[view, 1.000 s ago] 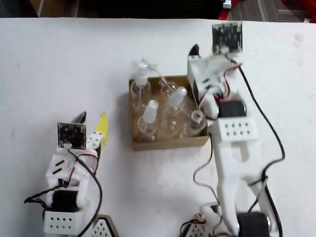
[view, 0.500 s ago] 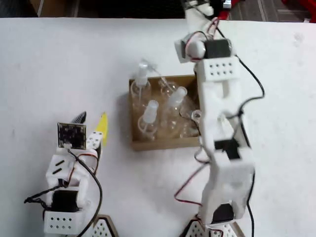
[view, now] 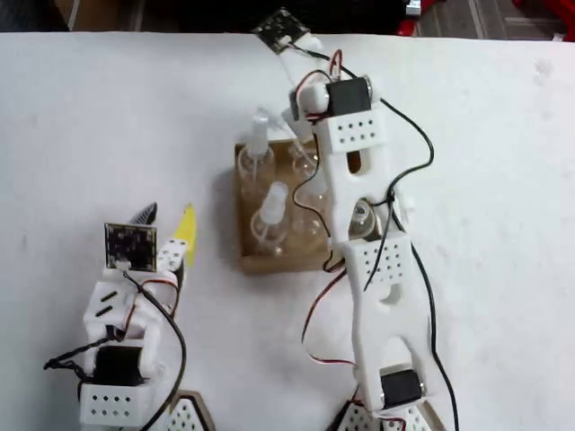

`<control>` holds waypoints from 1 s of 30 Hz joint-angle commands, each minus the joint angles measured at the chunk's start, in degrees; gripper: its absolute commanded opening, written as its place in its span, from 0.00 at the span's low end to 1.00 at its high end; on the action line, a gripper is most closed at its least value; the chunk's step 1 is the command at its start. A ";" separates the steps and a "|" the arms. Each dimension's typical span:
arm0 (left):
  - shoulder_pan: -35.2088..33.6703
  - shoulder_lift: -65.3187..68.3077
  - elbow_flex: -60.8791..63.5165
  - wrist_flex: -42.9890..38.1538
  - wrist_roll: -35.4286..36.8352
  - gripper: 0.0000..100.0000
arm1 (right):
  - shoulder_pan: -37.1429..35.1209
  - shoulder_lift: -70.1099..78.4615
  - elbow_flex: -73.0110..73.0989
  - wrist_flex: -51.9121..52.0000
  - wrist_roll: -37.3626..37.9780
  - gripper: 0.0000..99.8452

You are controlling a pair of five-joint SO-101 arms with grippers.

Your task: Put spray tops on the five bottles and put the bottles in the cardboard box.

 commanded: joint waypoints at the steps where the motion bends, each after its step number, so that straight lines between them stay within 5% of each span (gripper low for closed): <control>1: 0.75 -0.40 -0.18 -1.85 -0.62 0.17 | -0.57 -0.84 -2.37 1.80 0.97 0.14; 17: 0.75 -0.40 -0.18 -1.85 -0.70 0.17 | -4.53 -14.55 21.27 1.63 0.62 0.20; 30: 0.75 -0.40 -0.18 -1.85 -0.70 0.17 | -3.82 -10.68 22.24 -0.84 0.62 0.20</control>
